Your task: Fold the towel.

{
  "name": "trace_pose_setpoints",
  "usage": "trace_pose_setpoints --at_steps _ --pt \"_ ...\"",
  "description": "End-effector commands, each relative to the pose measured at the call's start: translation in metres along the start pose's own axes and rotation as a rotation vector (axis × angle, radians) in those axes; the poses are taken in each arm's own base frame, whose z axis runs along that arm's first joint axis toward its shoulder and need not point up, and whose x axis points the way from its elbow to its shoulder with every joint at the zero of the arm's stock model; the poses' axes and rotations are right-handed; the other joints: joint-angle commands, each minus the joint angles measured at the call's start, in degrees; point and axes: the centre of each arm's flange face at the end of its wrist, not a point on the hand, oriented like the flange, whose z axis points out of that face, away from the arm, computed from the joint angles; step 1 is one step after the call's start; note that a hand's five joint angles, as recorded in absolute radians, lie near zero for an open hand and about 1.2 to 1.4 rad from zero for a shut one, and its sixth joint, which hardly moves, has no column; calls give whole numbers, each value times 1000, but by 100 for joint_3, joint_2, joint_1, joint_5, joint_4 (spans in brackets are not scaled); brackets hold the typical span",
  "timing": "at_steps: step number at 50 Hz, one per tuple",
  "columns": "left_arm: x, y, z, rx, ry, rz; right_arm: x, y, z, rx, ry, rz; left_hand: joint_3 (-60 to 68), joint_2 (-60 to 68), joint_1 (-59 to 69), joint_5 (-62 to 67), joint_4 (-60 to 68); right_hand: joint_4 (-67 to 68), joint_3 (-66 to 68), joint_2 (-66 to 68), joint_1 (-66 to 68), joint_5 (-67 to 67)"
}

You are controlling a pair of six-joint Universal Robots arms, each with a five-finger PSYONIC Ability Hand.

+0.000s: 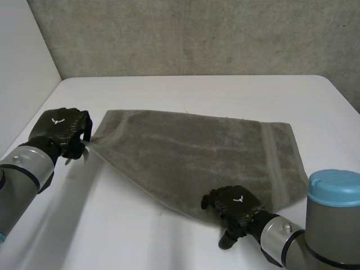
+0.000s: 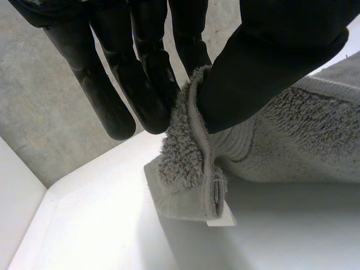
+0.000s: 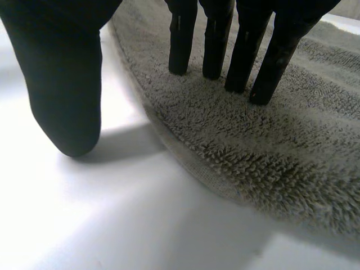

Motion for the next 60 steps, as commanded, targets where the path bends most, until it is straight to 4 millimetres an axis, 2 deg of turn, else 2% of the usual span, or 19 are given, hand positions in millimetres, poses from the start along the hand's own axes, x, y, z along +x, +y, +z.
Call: trace_pose_setpoints --at_steps 1,8,12,24,29,33,35,40,45,46,47,51,55,60 --pt "-12 1 5 -1 -42 -5 15 -2 4 43 128 -30 1034 1023 1253 1107 1024 1059 1043 1105 1444 1156" --pt "-16 3 7 -9 -53 -9 18 -3 4 56 148 -44 1034 1023 1253 1107 1024 1734 1718 1779 2118 1831" --pt "-16 3 7 -9 -54 -10 20 -3 5 63 172 -93 1034 1023 1253 1107 1024 2573 2557 2619 2958 2670" --pt "-18 4 8 -11 -61 -11 28 -7 3 72 219 -130 1034 1023 1253 1107 1024 2928 2912 2974 3313 3025" --pt "-21 5 9 -13 -69 -12 38 -9 2 68 272 -125 1034 1023 1253 1107 1024 3685 3669 3731 4070 3782" --pt "-22 6 9 -17 -74 -14 51 -9 0 46 334 -142 1034 1023 1253 1107 1024 5355 5339 5400 5739 5451" --pt "-22 7 9 -23 -74 -15 56 -9 -1 43 350 -148 1034 1023 1253 1107 1024 5361 5345 5407 5746 5458" --pt "-16 10 7 -40 -51 -13 59 -20 -9 62 365 -185 1034 1023 1253 1107 1024 5361 5345 5407 5746 5458" --pt "-10 12 2 -63 -24 2 55 -52 -31 98 372 -267 1034 1023 1253 1107 1024 5361 5345 5407 5746 5458" --pt "-6 13 -2 -85 -8 8 55 -52 -31 98 372 -267 1034 1023 1253 1107 1024 5361 5345 5407 5746 5458" --pt "-5 13 -2 -85 -8 8 54 -63 -38 115 372 -284 1034 1023 1253 1107 1024 5361 5345 5407 5746 5458" --pt "5 15 -17 -184 53 83 47 -87 -59 86 335 -347 1034 1023 1253 1107 1024 5361 5345 5407 5746 5458" --pt "8 19 -24 -243 88 156 42 -93 -67 21 297 -402 1034 1023 1253 1107 1024 5361 5345 5407 5746 5458" --pt "15 32 -25 -312 138 268 40 -78 -65 -154 224 -498 1034 1023 1253 1107 1024 5361 5345 5407 5746 5458"
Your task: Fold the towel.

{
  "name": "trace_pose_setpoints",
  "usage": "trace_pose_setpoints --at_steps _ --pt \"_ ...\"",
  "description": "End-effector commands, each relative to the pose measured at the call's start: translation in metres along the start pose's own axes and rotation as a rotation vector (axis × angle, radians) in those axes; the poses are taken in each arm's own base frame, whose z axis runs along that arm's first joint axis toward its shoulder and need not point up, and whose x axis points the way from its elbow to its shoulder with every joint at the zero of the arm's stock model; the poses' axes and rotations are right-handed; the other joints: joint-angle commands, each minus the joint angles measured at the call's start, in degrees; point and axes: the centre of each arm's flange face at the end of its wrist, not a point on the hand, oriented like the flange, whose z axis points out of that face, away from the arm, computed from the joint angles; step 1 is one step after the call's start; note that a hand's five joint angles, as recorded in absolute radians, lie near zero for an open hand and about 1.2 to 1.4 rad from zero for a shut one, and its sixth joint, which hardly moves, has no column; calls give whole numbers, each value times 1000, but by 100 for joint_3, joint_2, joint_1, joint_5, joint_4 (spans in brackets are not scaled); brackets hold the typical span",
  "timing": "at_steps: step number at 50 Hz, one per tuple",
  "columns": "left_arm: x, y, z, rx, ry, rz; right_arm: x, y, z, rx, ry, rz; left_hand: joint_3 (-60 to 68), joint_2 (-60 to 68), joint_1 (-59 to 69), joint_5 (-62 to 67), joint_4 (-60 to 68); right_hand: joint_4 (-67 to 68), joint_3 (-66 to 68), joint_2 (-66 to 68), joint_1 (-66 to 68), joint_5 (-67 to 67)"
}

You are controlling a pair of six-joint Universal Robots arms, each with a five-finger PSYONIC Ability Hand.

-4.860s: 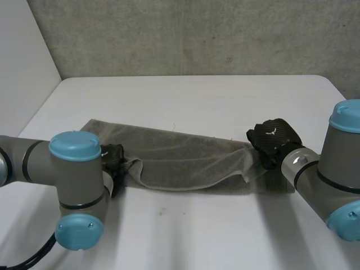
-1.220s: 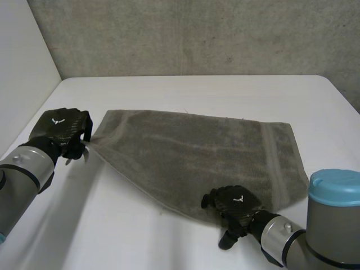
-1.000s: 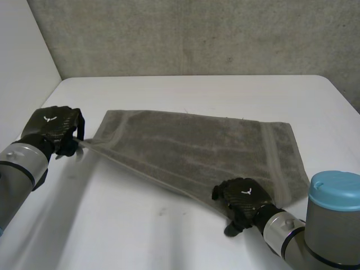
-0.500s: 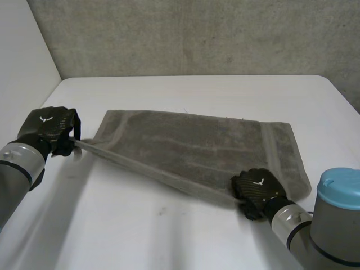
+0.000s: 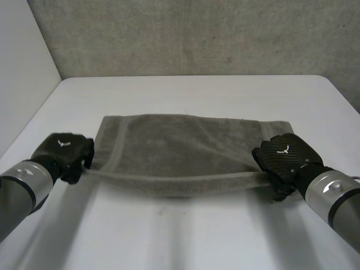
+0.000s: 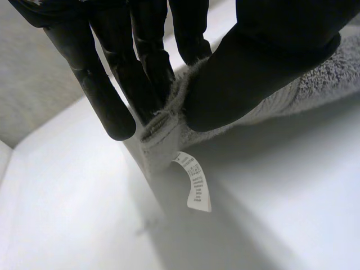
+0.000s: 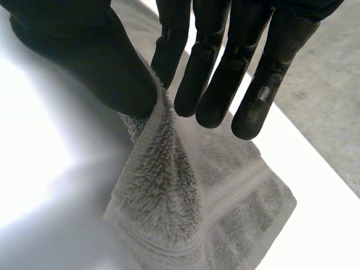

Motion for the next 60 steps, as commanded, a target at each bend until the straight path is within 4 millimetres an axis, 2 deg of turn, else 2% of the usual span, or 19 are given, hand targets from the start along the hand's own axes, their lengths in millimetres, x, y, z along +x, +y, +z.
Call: trace_pose_setpoints --at_steps 1,6,11,14,16,17,18,19,20,21,23,27,33,35,38,43,48,57,60 --pt "10 13 0 -87 50 133 -11 21 3 -212 -170 -184 1033 1022 1119 1052 1023 1166 1216 1256 2590 1349" --pt "16 20 26 -126 95 171 -6 37 25 -297 -202 -266 1033 1022 1119 1052 1023 1166 1216 1256 2590 1349" --pt "24 -3 54 -47 102 207 17 20 59 -224 -90 -290 1033 1022 1119 1052 1023 1166 1216 1256 2590 1349" --pt "16 -42 70 75 24 228 47 -12 82 -77 66 -307 1033 1022 1119 1052 1023 1166 1216 1256 2590 1349" --pt "-1 -98 80 265 -99 232 67 -37 89 25 169 -318 1033 1022 1119 1052 1023 1166 1216 1256 2590 1349" --pt "-1 -99 80 266 -99 232 87 -64 93 137 277 -332 1033 1022 1119 1052 1023 1166 1216 1256 2590 1349" --pt "-11 -132 81 383 -172 229 106 -91 93 257 386 -345 1033 1022 1119 1052 1023 1166 1216 1256 2590 1349" --pt "-11 -132 81 384 -172 229 107 -91 93 258 387 -345 1033 1022 1119 1052 1023 1166 1216 1256 2590 1349" --pt "-19 -167 77 510 -237 218 124 -118 90 378 491 -355 1033 1022 1119 1052 1023 1166 1216 1256 2590 1349" --pt "-26 -200 68 641 -300 193 124 -118 89 380 492 -355 1033 1022 1119 1052 1023 1166 1216 1256 2590 1349" --pt "-37 -225 58 752 -360 157 148 -159 74 592 658 -378 1033 1022 1119 1052 1023 1166 1216 1256 2590 1349" --pt "-52 -257 41 955 -422 36 157 -183 56 738 736 -384 1033 1022 1119 1052 1023 1166 1216 1256 2590 1349" --pt "-44 -233 47 878 -356 -15 124 -147 68 628 447 -391 1033 1022 1119 1052 1023 1166 1216 1256 2590 1349" --pt "-41 -193 59 732 -319 -13 112 -131 73 554 343 -371 1033 1022 1119 1052 1023 1166 1216 1256 2590 1349" --pt "-40 -170 66 659 -309 -13 90 -98 78 387 147 -319 1033 1022 1119 1052 1023 1166 1216 1256 2590 1349" --pt "-24 -82 81 395 -240 -8 71 -47 86 118 -51 -287 1033 1022 1119 1052 1023 1166 1216 1256 2590 1349" --pt "-14 -40 86 302 -185 -5 55 -11 94 -36 -188 -321 1033 1022 1119 1052 1023 1166 1216 1256 2590 1349" --pt "-7 -7 91 234 -171 -9 38 25 121 -85 -232 -258 1033 1022 1119 1052 1023 1166 1216 1256 2590 1349" --pt "-6 -4 91 224 -167 -11 38 26 122 -67 -202 -194 1033 1022 1119 1052 1023 -850 -800 -760 573 -668"
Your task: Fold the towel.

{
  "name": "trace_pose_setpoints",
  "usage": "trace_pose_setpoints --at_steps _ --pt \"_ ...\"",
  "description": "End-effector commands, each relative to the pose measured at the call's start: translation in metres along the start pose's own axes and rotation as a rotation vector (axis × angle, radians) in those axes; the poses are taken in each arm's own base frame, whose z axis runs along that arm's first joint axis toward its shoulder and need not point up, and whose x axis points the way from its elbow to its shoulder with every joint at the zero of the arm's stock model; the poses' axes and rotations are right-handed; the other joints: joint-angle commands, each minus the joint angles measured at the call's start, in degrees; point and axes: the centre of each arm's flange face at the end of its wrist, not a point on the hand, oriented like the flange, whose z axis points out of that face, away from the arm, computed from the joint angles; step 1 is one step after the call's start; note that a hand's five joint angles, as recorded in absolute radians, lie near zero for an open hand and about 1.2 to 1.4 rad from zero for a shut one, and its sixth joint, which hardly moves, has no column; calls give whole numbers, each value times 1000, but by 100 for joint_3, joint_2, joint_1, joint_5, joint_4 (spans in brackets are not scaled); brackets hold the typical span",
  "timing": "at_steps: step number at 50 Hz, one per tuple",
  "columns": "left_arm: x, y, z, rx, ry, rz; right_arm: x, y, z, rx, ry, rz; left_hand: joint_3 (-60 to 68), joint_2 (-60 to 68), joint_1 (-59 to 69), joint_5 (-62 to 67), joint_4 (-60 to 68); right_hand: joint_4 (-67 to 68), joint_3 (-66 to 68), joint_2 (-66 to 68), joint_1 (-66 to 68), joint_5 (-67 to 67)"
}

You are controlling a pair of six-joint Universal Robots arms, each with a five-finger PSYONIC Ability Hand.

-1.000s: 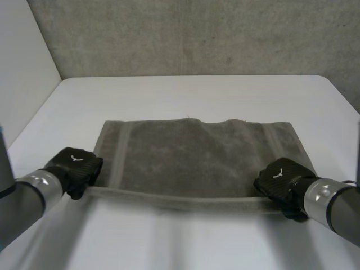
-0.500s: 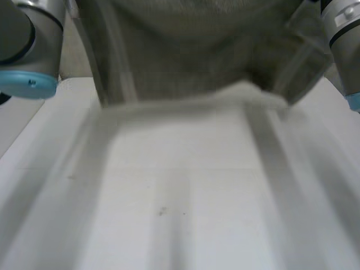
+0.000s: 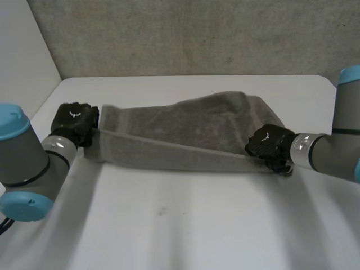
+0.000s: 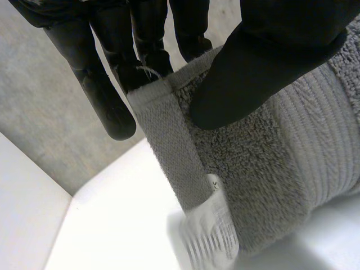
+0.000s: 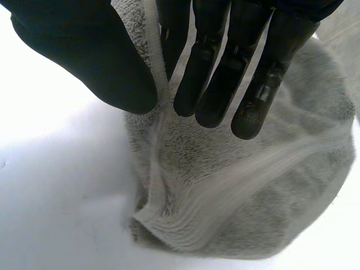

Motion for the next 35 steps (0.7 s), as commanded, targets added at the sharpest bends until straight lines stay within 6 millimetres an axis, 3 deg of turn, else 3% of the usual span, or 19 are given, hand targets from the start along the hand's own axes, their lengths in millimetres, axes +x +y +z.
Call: trace_pose_setpoints --at_steps 1,7,12,19,26,35 --pt "3 10 -2 -23 5 -2 -1 5 9 47 67 128 1028 1018 1111 1051 1022 -1586 -1543 -1474 -278 -1422" --pt "0 7 -3 -10 -8 -2 7 3 -8 112 161 269 1028 1018 1111 1051 1022 -2686 -2644 -2575 -1378 -2523" --pt "-9 9 -1 -14 -33 -6 13 15 -24 159 254 419 1028 1018 1111 1051 1022 -3712 -3670 -3601 -2404 -3549" --pt "-32 7 2 -14 -105 -12 14 62 -38 119 331 714 1028 1018 1111 1051 1022 -3881 -3839 -3769 -2573 -3717" --pt "-44 9 4 -13 -139 -21 11 81 -45 82 345 767 1028 1018 1111 1051 1022 -3127 -3084 -3015 -1819 -2963" --pt "-30 12 -4 -27 -101 -21 -1 84 -38 66 288 685 1028 1018 1111 1051 1022 -2804 -2762 -2693 -1496 -2641"
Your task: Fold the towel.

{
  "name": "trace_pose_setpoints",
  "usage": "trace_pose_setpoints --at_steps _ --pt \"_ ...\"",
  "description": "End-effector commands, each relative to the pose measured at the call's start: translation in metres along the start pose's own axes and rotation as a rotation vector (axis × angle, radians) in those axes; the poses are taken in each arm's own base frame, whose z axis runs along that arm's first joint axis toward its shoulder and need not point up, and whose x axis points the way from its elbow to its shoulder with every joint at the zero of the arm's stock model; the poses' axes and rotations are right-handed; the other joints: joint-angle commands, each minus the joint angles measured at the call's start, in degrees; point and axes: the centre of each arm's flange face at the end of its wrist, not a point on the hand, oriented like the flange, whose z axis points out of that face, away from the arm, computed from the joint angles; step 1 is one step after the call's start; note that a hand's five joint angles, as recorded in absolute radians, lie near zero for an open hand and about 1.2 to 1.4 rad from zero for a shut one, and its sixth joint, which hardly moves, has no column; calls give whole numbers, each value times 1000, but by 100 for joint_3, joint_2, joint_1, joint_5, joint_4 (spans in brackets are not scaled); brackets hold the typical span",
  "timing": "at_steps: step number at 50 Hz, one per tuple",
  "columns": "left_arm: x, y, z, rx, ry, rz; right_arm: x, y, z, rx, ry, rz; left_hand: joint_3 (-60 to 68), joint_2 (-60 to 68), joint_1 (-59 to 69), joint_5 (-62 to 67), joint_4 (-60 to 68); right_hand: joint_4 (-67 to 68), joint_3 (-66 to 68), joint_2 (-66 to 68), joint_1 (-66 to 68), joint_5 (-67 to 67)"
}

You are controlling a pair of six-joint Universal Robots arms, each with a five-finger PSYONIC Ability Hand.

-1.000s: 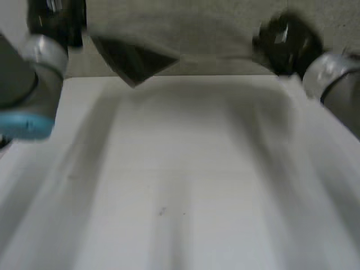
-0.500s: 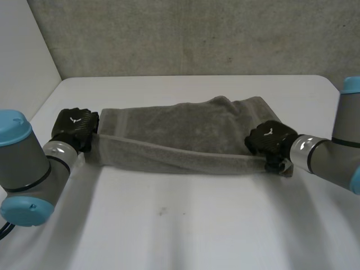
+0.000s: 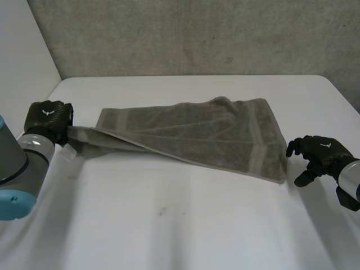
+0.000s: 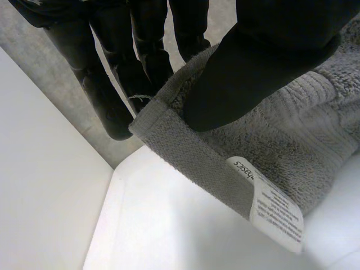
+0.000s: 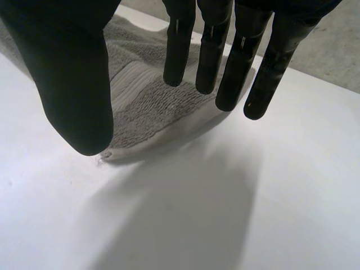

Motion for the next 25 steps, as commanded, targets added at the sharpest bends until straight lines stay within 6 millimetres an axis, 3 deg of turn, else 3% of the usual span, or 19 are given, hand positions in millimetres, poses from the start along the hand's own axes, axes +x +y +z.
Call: trace_pose_setpoints --at_steps 1,12,25 --pt "13 2 -8 -9 37 3 -6 9 4 -16 -44 -75 1028 1018 1085 1051 1022 633 635 659 1162 737" --pt "16 6 -9 -19 48 4 -6 12 16 59 -37 -138 1028 1018 1085 1051 1022 919 921 945 1448 1023" --pt "17 7 -11 -25 51 4 -20 25 26 35 -87 -201 1028 1018 1085 1051 1022 885 888 911 1414 989"
